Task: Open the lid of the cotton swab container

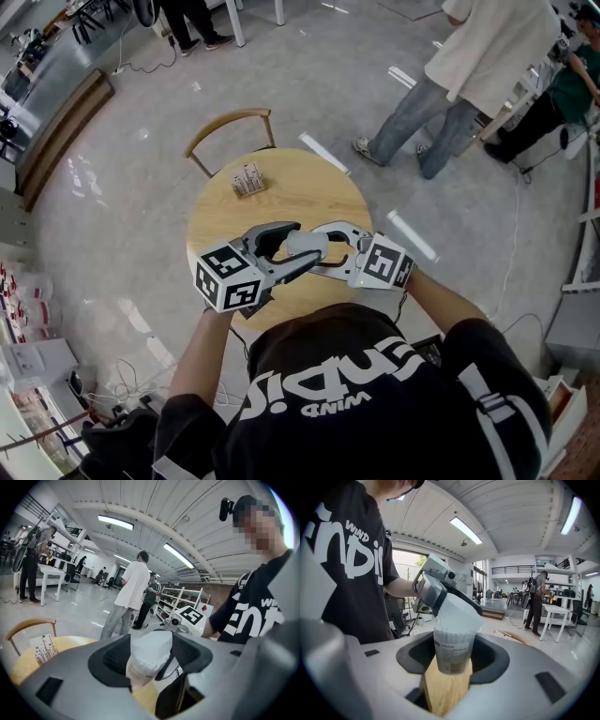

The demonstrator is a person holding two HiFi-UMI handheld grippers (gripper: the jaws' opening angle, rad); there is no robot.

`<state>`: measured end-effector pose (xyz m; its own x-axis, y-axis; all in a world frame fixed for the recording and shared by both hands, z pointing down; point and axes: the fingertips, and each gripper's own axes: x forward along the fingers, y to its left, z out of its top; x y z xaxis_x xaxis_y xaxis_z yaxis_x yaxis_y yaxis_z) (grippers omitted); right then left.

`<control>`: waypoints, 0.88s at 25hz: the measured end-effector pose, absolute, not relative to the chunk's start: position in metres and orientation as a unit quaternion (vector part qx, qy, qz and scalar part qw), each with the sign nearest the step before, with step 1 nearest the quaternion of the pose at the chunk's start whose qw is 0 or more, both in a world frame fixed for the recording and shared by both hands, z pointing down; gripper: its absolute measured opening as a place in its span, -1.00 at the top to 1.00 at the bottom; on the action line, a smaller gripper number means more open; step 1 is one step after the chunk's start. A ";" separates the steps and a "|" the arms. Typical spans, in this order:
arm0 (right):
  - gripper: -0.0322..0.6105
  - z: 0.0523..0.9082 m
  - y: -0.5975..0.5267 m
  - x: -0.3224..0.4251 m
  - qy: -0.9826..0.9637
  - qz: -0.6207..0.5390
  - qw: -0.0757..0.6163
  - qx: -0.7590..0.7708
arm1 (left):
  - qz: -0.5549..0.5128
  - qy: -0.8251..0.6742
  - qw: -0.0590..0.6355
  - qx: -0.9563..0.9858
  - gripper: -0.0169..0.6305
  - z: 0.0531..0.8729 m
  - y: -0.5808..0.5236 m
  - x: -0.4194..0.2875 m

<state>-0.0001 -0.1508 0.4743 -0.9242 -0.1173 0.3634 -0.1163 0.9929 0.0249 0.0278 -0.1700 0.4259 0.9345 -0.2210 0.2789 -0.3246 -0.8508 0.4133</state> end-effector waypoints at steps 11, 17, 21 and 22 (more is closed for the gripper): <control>0.28 0.473 -0.178 0.051 -0.974 0.044 0.163 0.149 | 0.094 -0.194 0.248 0.945 0.11 0.432 -0.174 -0.012; 0.28 0.464 -0.190 0.076 -0.966 0.068 0.147 0.203 | 0.091 -0.234 0.253 0.934 0.12 0.438 -0.178 -0.041; 0.28 0.459 -0.196 0.084 -0.957 0.079 0.146 0.239 | 0.081 -0.250 0.248 0.932 0.37 0.437 -0.179 -0.048; 0.28 0.459 -0.197 0.086 -0.954 0.081 0.146 0.247 | 0.080 -0.252 0.246 0.933 0.46 0.438 -0.178 -0.048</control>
